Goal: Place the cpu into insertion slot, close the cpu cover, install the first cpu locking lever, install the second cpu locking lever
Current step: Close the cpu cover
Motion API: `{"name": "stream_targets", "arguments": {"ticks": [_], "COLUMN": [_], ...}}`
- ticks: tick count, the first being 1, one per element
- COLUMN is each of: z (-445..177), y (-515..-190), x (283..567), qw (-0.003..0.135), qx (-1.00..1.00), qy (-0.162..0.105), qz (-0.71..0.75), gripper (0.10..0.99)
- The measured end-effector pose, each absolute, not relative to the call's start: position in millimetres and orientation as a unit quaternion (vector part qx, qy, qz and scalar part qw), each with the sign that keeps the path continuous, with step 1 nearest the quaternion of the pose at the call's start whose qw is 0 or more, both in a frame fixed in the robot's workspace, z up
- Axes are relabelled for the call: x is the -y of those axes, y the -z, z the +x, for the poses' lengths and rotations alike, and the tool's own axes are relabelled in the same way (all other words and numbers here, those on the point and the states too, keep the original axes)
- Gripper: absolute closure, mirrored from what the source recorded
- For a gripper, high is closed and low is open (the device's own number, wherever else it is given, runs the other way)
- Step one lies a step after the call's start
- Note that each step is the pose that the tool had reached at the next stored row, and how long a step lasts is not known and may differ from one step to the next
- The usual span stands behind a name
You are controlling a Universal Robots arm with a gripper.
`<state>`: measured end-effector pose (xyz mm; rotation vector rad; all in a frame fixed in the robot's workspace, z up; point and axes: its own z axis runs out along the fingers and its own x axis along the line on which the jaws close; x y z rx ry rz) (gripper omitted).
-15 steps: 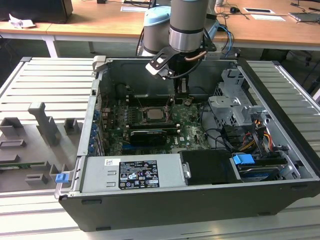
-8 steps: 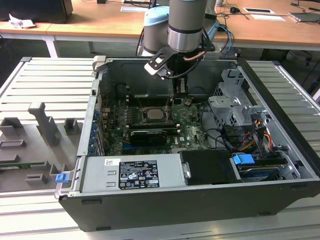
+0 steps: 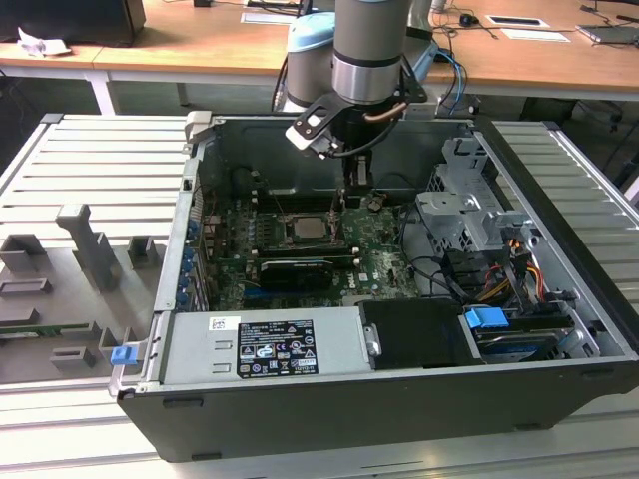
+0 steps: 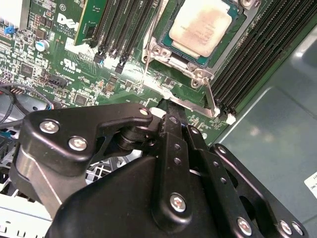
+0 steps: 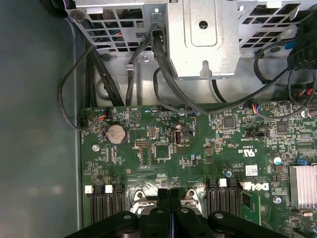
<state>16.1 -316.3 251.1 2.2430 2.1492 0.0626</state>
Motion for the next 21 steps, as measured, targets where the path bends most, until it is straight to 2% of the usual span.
{"name": "stream_targets", "arguments": {"ticks": [21], "z": [9.5], "y": [-251.1], "x": [316.3], "qw": [0.017], "qx": [-0.692], "qy": [-0.020], "qz": [0.722], "gripper": [0.980]}}
